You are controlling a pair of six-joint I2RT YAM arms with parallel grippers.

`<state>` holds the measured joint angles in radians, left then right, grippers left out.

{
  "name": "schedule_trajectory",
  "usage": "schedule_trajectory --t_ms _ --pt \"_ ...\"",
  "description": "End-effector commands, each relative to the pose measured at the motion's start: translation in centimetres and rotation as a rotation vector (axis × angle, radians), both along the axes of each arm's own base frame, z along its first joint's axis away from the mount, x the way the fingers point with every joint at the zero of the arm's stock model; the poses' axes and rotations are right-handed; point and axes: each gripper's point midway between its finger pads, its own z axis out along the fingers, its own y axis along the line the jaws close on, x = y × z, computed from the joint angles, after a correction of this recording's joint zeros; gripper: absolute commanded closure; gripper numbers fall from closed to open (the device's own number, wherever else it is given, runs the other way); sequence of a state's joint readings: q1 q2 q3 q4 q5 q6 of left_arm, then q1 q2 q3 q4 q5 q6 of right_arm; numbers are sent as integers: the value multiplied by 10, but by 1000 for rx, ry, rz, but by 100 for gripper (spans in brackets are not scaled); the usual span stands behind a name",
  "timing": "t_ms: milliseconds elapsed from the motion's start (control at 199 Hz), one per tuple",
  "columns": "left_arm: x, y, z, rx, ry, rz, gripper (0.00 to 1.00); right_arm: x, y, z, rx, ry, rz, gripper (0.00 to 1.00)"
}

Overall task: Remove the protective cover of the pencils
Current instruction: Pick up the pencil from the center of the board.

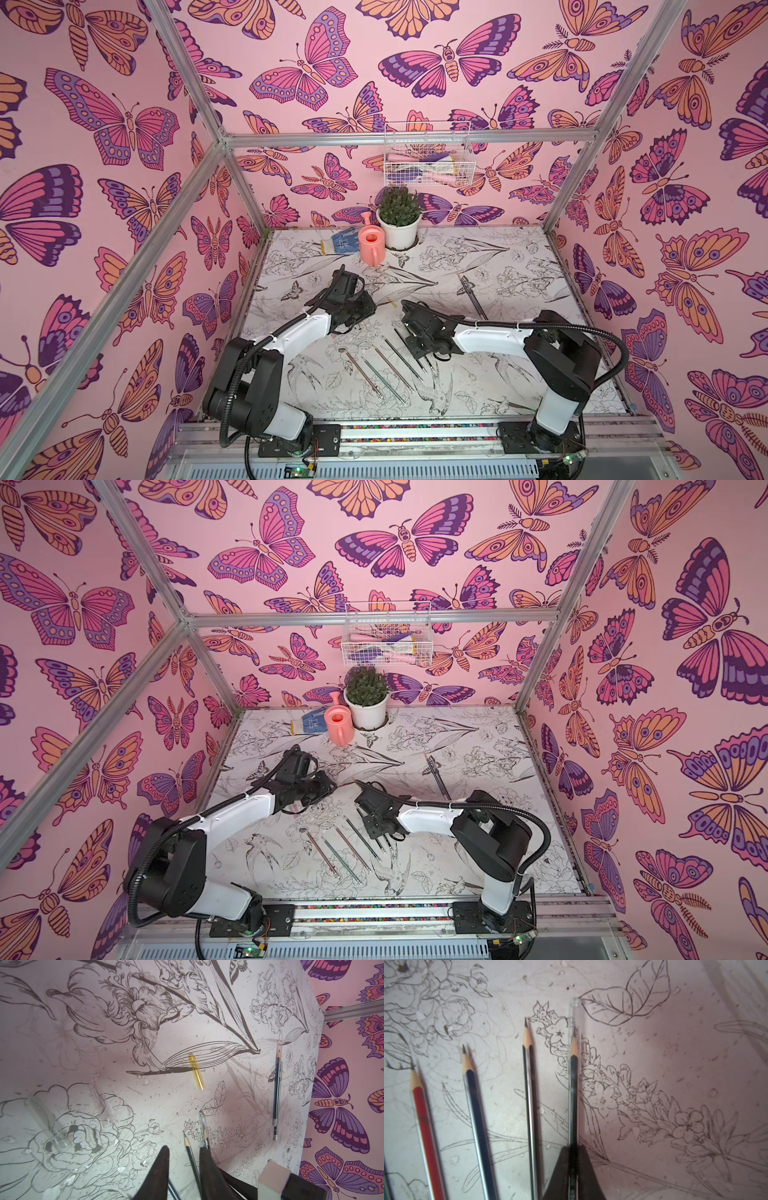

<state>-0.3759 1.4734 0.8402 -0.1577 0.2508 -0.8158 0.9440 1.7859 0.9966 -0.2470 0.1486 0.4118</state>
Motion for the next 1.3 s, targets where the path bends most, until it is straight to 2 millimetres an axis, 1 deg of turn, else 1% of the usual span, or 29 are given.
schedule_trajectory --t_ms 0,120,306,336,376,386,396,516,712,877,1048,1298 --pt "-4 -10 8 -31 -37 -40 71 -1 0 22 26 -25 5 90" --pt "-5 -19 16 -53 -72 -76 68 0 6 42 82 -54 8 92" --pt "-8 -32 29 -74 -136 -124 58 -2 15 70 197 -84 21 95" --pt "-9 -34 31 -76 -145 -132 57 -3 18 73 222 -84 26 95" --pt "-10 -38 33 -77 -158 -143 56 -4 21 72 245 -79 31 95" --pt "-10 -39 33 -78 -160 -148 56 -4 22 82 270 -92 31 95" --pt "-11 -39 34 -78 -162 -150 56 -5 23 85 282 -95 34 95" --pt "-12 -44 37 -74 -185 -165 55 -6 31 94 338 -95 40 95" --pt "-14 -47 38 -82 -196 -173 55 -8 41 99 380 -87 56 95" --pt "-13 -49 37 -83 -201 -177 57 -11 50 104 400 -78 80 95" --pt "-13 -49 37 -82 -208 -176 68 -15 57 108 405 -80 99 95" --pt "-13 -48 33 -82 -196 -163 76 -14 59 107 412 -78 96 95"
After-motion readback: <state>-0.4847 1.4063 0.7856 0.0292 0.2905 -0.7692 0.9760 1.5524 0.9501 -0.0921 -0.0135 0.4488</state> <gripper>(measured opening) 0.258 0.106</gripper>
